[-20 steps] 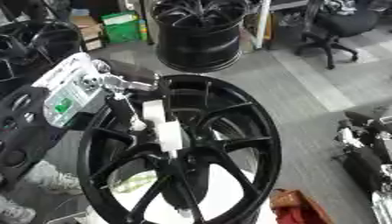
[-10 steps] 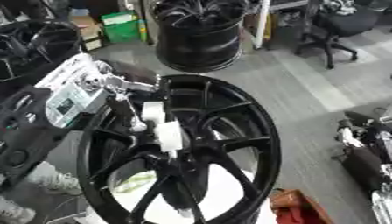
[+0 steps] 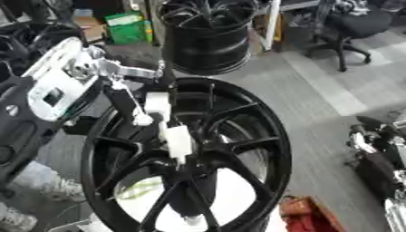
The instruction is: Pull the pin out of the wheel hub.
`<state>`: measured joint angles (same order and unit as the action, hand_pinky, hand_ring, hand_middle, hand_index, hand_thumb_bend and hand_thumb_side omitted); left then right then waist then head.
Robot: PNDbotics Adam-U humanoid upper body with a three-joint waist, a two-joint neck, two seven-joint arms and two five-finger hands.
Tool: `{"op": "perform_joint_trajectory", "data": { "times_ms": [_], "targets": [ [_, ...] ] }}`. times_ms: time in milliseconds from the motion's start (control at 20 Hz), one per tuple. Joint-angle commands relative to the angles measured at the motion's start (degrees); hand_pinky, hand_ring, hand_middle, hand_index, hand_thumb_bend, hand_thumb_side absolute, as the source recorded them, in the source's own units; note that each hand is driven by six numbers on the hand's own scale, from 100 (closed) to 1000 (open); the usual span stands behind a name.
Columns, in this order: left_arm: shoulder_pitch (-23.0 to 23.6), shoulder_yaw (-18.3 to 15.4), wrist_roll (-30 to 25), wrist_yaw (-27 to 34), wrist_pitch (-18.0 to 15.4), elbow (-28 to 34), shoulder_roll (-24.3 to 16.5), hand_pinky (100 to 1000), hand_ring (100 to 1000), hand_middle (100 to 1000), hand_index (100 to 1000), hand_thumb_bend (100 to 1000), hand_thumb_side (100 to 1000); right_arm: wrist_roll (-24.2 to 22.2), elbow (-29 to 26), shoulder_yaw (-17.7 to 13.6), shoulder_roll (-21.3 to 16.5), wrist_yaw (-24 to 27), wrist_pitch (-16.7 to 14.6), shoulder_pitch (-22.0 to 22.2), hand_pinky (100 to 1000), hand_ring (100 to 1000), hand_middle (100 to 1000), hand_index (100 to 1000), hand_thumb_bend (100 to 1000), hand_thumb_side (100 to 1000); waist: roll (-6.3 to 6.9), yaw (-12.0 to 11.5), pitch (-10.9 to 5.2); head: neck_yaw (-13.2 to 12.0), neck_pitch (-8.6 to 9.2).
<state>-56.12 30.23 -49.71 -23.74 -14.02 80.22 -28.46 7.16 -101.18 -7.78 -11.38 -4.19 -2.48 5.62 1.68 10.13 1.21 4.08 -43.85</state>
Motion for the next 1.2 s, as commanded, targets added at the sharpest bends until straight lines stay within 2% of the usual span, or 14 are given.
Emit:
{"op": "perform_joint_trajectory", "data": {
  "times_ms": [50, 200, 350, 500, 650, 750, 900, 1050, 1100, 1200],
  "targets": [
    [-1.91, -4.18, -1.94, 1.97, -0.61, 3.23, -5.27, 521, 406, 478, 612, 100, 174, 0.29, -0.55, -0.52, -0.69, -0.01, 0.05, -0.12, 642, 523, 640, 782, 100, 345, -0.13, -0.28, -0.73, 0.38, -0.27],
    [-0.81, -7.87, -0.03, 2.84, 0.8, 5.27, -10.76, 529, 411, 479, 613, 100, 167, 0.54, -0.5, -0.79, -0.74, -0.15, 0.08, 0.05, 642, 523, 640, 782, 100, 342, 0.09, -0.79, -0.91, 0.82, -0.27],
    [2.46, -11.2, 2.7, 2.09, 2.2, 6.03, -16.71, 537, 418, 485, 621, 100, 160, 0.83, -0.5, -1.06, -0.8, -0.31, 0.12, 0.23, 642, 523, 639, 782, 100, 342, 0.31, -1.31, -1.02, 1.21, -0.27],
    [8.47, -14.69, 5.63, 1.06, 3.5, 6.05, -22.87, 551, 429, 496, 633, 100, 153, 1.1, -0.5, -1.31, -0.81, -0.43, 0.17, 0.32, 642, 523, 639, 782, 100, 341, 0.37, -1.72, -1.0, 1.46, -0.27],
    [15.46, -17.7, 8.11, -0.92, 5.22, 4.74, -27.1, 563, 445, 509, 646, 100, 146, 1.3, -0.53, -1.5, -0.72, -0.5, 0.19, 0.34, 642, 523, 639, 782, 100, 341, 0.32, -2.03, -0.9, 1.51, -0.27],
    [20.38, -19.53, 9.36, -2.47, 6.42, 2.85, -28.79, 568, 452, 513, 650, 100, 141, 1.37, -0.54, -1.57, -0.63, -0.53, 0.21, 0.33, 642, 523, 639, 782, 100, 341, 0.22, -2.19, -0.8, 1.52, -0.27],
    [27.39, -22.69, 11.32, -4.33, 8.45, -1.36, -29.22, 578, 465, 525, 660, 100, 128, 1.56, -0.59, -1.79, -0.46, -0.56, 0.24, 0.37, 642, 523, 639, 782, 100, 341, 0.02, -2.45, -0.62, 1.81, -0.27],
    [32.79, -25.73, 13.15, -7.23, 10.46, -5.54, -28.26, 631, 528, 598, 715, 100, 104, 1.75, -0.62, -1.97, -0.29, -0.56, 0.26, 0.36, 642, 523, 639, 782, 100, 341, -0.14, -2.6, -0.46, 1.91, -0.27],
    [34.33, -26.76, 13.83, -8.3, 11.31, -7.15, -27.7, 679, 612, 679, 768, 220, 100, 1.81, -0.64, -2.04, -0.22, -0.56, 0.26, 0.33, 642, 523, 639, 782, 100, 341, -0.2, -2.68, -0.42, 1.99, -0.27],
    [36.71, -28.82, 16.03, -10.34, 12.83, -10.33, -26.37, 731, 707, 762, 827, 387, 301, 1.93, -0.64, -2.17, -0.1, -0.56, 0.28, 0.31, 642, 523, 639, 782, 100, 341, -0.31, -2.78, -0.35, 2.07, -0.27]
  ]
}}
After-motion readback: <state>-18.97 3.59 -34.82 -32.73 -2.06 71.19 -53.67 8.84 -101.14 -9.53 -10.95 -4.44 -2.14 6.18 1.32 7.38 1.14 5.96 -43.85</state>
